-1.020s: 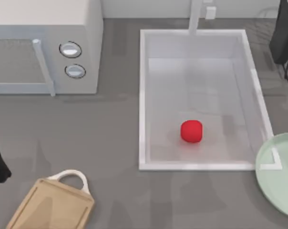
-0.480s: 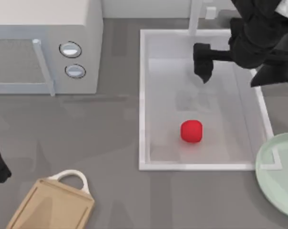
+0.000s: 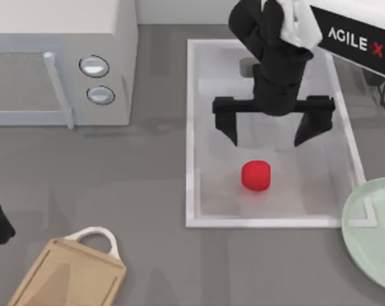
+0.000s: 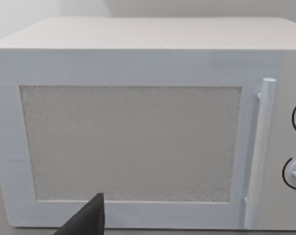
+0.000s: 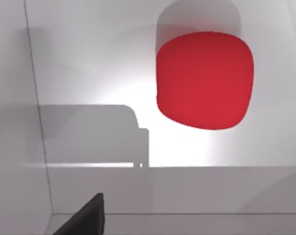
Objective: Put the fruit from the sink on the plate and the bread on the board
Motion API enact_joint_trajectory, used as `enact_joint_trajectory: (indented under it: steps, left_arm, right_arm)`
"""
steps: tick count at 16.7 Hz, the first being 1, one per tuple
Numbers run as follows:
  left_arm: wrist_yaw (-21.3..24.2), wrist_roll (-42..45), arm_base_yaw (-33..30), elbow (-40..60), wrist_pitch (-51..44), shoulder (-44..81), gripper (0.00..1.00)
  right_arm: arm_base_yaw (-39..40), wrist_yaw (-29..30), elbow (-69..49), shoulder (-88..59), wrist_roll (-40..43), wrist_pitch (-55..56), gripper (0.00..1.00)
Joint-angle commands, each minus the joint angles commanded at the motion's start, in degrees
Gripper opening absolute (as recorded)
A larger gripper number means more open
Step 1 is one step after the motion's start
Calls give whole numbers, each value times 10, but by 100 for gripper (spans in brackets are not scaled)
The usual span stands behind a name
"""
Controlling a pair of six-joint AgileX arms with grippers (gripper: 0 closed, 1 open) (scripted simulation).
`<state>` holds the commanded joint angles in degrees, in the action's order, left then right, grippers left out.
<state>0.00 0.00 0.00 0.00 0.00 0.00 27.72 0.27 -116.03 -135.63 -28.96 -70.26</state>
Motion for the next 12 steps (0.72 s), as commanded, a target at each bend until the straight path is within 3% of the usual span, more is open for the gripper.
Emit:
enact_joint_trajectory:
  steps: [7,12]
  left_arm:
    - [0,0,0,0,0,0,100]
    - [0,0,0,0,0,0,100]
  right_arm:
    - [-2,0,5,-8,0,8,100]
    - [-1,1,61,-65,-1,130,100]
